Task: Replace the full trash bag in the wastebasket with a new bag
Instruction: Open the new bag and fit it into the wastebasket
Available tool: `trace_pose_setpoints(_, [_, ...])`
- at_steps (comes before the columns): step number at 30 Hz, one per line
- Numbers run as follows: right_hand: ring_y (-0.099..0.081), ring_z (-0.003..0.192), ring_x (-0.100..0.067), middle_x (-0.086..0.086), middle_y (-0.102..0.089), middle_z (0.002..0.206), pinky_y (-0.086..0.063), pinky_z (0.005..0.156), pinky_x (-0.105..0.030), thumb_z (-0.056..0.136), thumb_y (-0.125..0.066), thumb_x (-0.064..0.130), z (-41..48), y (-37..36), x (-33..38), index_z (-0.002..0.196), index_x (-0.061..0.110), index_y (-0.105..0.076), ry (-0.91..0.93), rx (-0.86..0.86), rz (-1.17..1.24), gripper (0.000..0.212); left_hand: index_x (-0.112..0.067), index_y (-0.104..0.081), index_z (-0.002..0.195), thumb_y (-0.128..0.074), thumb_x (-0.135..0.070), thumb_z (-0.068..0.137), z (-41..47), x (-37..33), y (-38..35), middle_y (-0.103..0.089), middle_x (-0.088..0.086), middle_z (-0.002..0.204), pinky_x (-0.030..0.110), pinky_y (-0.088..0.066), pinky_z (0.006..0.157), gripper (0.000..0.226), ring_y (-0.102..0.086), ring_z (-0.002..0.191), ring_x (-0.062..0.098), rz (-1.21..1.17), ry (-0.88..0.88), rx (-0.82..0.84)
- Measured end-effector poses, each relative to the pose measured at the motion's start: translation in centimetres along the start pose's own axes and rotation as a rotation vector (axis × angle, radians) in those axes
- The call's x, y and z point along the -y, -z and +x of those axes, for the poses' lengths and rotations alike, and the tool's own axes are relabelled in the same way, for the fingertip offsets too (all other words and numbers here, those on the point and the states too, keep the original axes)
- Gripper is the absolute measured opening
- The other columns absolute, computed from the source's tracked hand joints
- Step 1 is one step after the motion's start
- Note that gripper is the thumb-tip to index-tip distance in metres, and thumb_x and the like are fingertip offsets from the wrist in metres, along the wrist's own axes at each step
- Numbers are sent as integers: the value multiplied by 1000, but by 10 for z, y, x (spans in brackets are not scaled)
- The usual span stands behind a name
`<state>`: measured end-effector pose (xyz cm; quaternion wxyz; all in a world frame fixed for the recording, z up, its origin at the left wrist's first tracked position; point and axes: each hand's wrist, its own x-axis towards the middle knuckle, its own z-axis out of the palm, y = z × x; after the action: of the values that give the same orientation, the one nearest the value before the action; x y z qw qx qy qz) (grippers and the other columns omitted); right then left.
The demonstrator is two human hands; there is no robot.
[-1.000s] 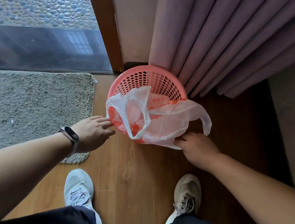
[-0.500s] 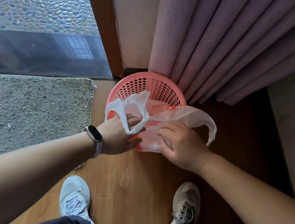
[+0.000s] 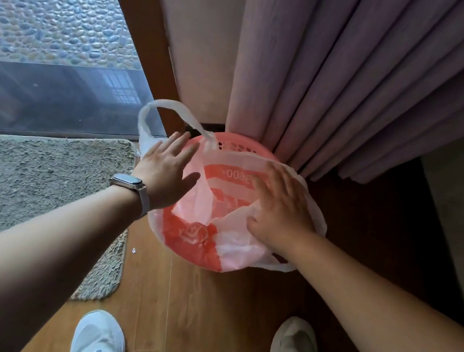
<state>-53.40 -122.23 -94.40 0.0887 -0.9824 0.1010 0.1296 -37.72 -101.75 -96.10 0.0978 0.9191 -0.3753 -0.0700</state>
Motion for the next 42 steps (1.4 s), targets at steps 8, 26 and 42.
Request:
trace_pose_setpoints(8, [-15,140,-25,2,-7,155,-23,115,-38,83,-62,38,30,-13,-18,150,21,-13,-136,-122,270,85,-34,-14,152,-58,-30,90,-11,12,-9,-30,2,155,36,-38,103,76,-39,135,27,-307,169,102])
trace_pose_setpoints(26, [-58,100,-31,-8,-58,112,-44,74,-31,83,-65,21,8,-13,-25,116,17,-48,-233,11,467,37,-14,-50,63,-45,-57,68,-83,31,8,-56,-1,59,33,-44,53,43,-52,56,23,-366,203,226])
trace_pose_setpoints(42, [-33,136,-32,-10,-35,150,-27,111,-47,87,-57,23,8,-13,50,137,19,-45,446,88,4,51,-16,-59,124,-64,-31,79,-41,-4,-2,-55,11,133,46,-46,97,48,-53,118,34,-119,-86,-11])
